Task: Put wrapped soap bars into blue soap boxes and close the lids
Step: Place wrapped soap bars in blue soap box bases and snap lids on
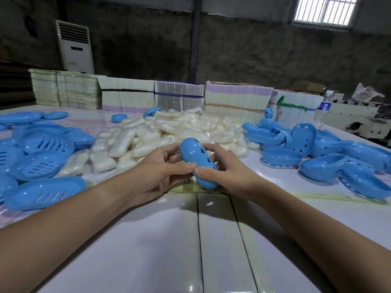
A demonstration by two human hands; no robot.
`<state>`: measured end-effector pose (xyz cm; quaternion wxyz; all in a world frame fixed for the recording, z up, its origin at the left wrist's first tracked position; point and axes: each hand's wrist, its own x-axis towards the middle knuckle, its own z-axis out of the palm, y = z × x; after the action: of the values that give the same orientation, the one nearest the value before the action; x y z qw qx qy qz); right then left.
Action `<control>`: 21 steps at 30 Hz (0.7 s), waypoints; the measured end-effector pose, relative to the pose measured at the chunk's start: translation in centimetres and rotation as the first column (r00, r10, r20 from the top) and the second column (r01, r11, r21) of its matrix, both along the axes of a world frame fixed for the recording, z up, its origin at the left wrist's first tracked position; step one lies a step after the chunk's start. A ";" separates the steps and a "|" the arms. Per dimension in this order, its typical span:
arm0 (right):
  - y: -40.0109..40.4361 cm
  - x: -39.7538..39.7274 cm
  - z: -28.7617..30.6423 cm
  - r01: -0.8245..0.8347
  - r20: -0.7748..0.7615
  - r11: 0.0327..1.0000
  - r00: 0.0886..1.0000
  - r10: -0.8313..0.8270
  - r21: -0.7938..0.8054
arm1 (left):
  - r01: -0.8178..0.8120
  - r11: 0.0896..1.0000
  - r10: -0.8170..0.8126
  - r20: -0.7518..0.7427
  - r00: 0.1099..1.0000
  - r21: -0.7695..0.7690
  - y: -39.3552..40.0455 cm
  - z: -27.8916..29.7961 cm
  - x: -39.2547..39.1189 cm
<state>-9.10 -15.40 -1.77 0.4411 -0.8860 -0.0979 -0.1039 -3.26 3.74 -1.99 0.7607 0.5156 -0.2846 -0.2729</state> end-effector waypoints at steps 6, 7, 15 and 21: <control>0.3 -0.3 -0.1 -0.074 -0.004 0.997 0.997 0.074 -0.007 | 0.035 0.999 -0.035 0.034 0.999 0.006 -0.3 -0.3 0.4; 0.4 -0.4 -0.1 -0.073 -0.003 0.997 0.997 0.073 -0.008 | 0.034 0.999 -0.034 0.049 0.998 0.012 -0.3 -0.3 0.4; 0.7 -1.2 0.5 -0.013 0.029 1.000 1.000 0.013 0.003 | -0.034 0.993 0.012 0.194 0.981 0.109 -0.3 -0.1 0.1; -0.2 -2.5 2.4 0.079 0.044 0.971 0.995 -0.091 0.226 | -0.091 0.972 0.034 0.254 0.967 0.215 -0.2 -0.3 0.0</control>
<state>-11.55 -15.62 0.67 0.5305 -0.8309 -0.0594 -0.1572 -3.23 3.54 -2.29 0.6640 0.6372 -0.3286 -0.2122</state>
